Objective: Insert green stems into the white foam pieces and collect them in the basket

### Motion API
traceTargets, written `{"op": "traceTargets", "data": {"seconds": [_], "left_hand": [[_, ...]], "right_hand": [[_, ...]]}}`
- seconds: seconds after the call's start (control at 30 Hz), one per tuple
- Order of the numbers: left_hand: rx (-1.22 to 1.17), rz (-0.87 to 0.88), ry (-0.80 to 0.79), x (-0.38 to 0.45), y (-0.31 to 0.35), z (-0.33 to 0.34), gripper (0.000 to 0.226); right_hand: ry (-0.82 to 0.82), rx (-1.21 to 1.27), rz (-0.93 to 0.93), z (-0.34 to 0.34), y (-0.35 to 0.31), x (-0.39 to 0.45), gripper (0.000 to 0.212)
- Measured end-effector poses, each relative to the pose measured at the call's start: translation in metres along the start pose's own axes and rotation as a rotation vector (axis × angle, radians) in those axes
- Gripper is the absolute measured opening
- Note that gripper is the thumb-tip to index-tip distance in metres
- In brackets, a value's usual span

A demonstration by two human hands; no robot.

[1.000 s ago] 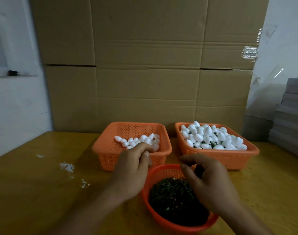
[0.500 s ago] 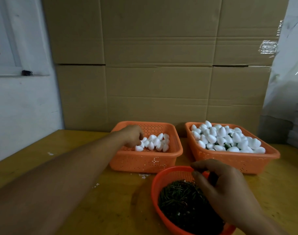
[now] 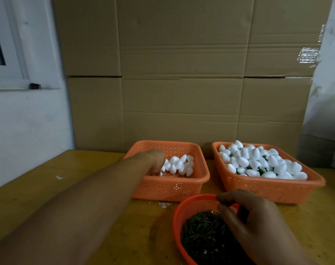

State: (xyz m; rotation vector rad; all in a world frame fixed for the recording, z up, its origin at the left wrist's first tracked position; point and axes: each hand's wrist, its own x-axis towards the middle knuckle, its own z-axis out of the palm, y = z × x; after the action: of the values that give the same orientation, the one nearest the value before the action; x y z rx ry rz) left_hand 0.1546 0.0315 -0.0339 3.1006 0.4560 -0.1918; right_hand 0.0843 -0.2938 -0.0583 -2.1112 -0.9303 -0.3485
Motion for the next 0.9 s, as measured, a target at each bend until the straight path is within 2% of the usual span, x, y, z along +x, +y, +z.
{"op": "traceTargets", "data": {"seconds": [0.23, 0.3, 0.37, 0.5, 0.67, 0.77, 0.9], "left_hand": [[0.03, 0.062, -0.04, 0.0, 0.001, 0.0, 0.009], [0.026, 0.078, -0.054, -0.003, -0.001, -0.003, 0.021], [-0.033, 0.094, -0.042, -0.007, -0.003, -0.007, 0.023], [-0.271, 0.145, 0.076, -0.02, -0.003, -0.016, 0.018], [-0.618, 0.279, 0.357, -0.061, 0.007, -0.023, 0.016], [-0.786, 0.393, 0.447, -0.091, 0.018, -0.019, 0.027], [-1.004, 0.507, 0.493, -0.129, 0.038, -0.006, 0.025]], "right_hand": [[-0.011, 0.0, -0.001, -0.002, 0.001, 0.0, 0.018], [-0.02, -0.008, -0.003, -0.003, 0.001, 0.0, 0.017], [-0.024, -0.016, -0.004, -0.004, 0.0, 0.0, 0.017], [-0.03, -0.035, -0.007, -0.003, -0.002, -0.001, 0.016], [-0.038, -0.042, -0.009, -0.003, -0.003, -0.002, 0.017], [-0.033, -0.052, -0.016, -0.001, -0.004, -0.003, 0.017], [-0.015, -0.076, -0.017, 0.0, -0.004, -0.003, 0.015]]}}
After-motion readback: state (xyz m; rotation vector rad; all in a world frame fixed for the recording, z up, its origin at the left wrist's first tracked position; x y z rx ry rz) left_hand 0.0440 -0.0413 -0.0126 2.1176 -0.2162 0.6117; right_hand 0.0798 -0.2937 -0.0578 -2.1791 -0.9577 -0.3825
